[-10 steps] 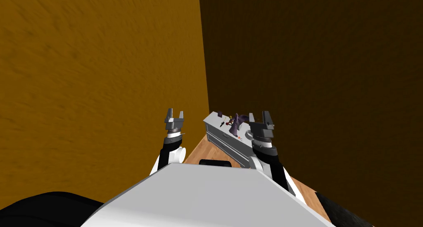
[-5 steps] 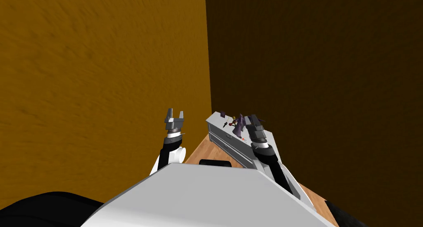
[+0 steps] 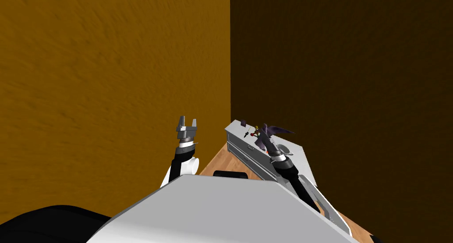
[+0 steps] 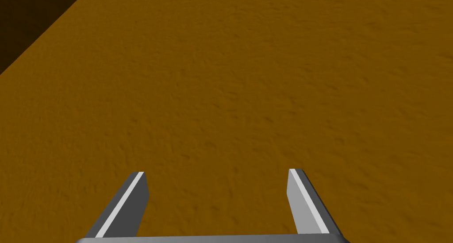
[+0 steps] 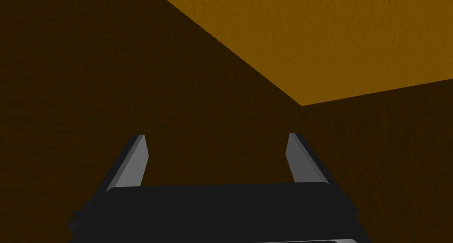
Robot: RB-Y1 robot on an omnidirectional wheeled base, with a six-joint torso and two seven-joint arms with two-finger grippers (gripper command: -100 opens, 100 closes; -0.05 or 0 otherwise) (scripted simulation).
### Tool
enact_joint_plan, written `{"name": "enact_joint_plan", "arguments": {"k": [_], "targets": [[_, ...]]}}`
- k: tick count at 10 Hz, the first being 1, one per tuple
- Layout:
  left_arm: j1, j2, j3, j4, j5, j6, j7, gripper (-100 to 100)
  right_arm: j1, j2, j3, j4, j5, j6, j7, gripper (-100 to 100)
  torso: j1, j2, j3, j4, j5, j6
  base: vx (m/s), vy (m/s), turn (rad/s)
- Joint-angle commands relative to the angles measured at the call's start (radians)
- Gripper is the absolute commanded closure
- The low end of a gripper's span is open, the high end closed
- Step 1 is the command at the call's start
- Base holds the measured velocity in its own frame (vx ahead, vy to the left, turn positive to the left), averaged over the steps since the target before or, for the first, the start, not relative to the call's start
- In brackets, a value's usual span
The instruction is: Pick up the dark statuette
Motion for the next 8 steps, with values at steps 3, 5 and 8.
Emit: {"name": "enact_joint_plan", "arguments": {"k": [3,5,8], "targets": [[0.0,0.0,0.0,0.0,0.0,0.0,0.0,0,-0.003,-0.089,-0.009,0.072,0.104,0.017,0.073,-100,-0.001,0.0,0.0,0.0,0.0,0.0,0.016,0.053,0.11],[0.0,0.0,0.0,0.0,0.0,0.0,0.0,0,-0.002,-0.127,-0.014,0.106,0.16,0.02,0.109,-100,-0.001,0.001,0.0,0.0,0.0,0.0,0.015,0.049,0.125],[0.0,0.0,0.0,0.0,0.0,0.0,0.0,0,-0.001,-0.164,-0.021,0.145,0.243,0.022,0.145,-100,-0.001,0.0,0.0,0.0,0.0,0.0,0.015,0.045,0.121]]}}
